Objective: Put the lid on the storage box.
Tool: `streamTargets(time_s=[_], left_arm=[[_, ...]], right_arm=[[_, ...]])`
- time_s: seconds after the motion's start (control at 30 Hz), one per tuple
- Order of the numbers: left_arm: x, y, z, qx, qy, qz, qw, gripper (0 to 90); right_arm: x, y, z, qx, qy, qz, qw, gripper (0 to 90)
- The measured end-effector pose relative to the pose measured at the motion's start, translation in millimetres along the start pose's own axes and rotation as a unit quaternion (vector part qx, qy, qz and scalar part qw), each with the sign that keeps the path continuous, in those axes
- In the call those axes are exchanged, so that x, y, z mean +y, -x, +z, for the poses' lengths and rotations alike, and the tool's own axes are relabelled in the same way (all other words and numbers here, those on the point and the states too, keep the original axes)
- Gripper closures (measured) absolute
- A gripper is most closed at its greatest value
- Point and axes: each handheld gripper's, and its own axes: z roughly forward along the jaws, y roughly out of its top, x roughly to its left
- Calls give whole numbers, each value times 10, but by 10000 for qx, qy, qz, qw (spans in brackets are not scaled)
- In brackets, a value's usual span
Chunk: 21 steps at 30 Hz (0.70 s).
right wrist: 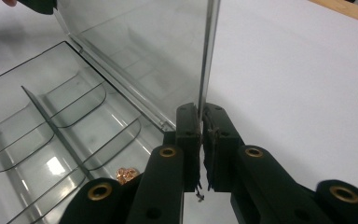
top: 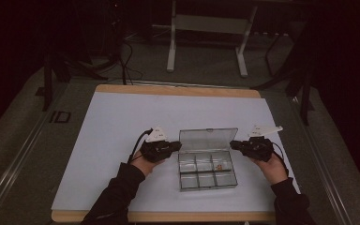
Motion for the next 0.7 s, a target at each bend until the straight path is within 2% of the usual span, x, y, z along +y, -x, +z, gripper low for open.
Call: streamTargets(time_s=[0.23, 0.53, 0.7], left_arm=[[-27, 57, -41, -19, -62, 147, 9999, 832], [-71, 119, -62, -76, -123, 197, 9997, 809], [-111, 180, -79, -67, -225, 329, 9992, 799]], right_arm=[[-43, -38, -34, 34, -18, -64, 10000, 848], [-129, -82, -49, 46, -71, -88, 9999, 847], [-189, -116, -60, 63, -85, -96, 9999, 839]])
